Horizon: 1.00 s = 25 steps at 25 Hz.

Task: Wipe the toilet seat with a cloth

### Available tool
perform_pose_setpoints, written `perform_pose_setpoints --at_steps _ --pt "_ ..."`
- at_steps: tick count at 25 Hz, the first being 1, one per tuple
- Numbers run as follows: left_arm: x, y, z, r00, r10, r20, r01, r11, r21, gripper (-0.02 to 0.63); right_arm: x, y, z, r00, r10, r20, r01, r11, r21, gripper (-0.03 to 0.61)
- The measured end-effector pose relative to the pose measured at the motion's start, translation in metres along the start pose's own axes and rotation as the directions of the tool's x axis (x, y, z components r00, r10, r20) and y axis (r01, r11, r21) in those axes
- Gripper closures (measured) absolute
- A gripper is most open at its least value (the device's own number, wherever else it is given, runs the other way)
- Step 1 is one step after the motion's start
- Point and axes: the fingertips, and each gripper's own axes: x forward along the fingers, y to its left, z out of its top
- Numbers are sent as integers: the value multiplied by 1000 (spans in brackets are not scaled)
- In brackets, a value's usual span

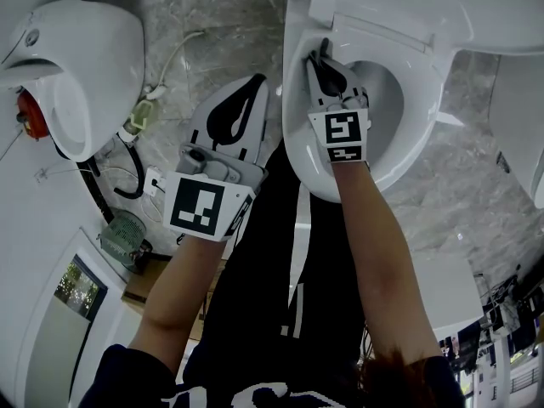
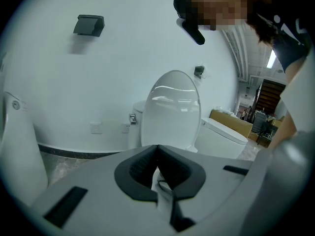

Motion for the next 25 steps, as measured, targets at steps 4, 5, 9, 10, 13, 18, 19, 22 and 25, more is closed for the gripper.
perform_pose_setpoints --at_steps 4,5,9,10,13,18,19,22,25 --pt "1 -1 1 1000 0 11 0 1000 -6 603 3 -6 3 1000 1 -3 -1 998 -56 551" --pt "1 -1 3 1000 7 17 -7 1000 -14 603 3 -9 4 1000 -1 -4 0 998 -60 551" --pt "4 1 7 999 30 38 -28 999 -40 603 4 -24 7 1000 -28 -4 28 998 -60 552" --pt "4 0 7 999 28 36 -27 999 -38 603 3 -29 8 999 -40 -4 40 998 -57 551" --pt "2 -3 2 1000 7 13 -7 1000 -7 603 -1 -47 9 997 -77 -2 77 996 -38 552" --pt "5 -10 7 1000 6 29 -5 1000 -16 603 -8 -71 7 992 -124 -13 123 992 -27 552" --pt "6 -11 10 999 10 39 -9 1000 -24 603 -10 -76 6 991 -136 -16 136 990 -23 552" --pt "6 -12 13 999 12 43 -11 1000 -29 603 -18 -92 4 985 -172 -26 171 985 -19 552" --pt "4 -14 11 1000 4 31 -4 1000 -13 603 -25 -106 0 978 -203 -43 201 979 -28 552"
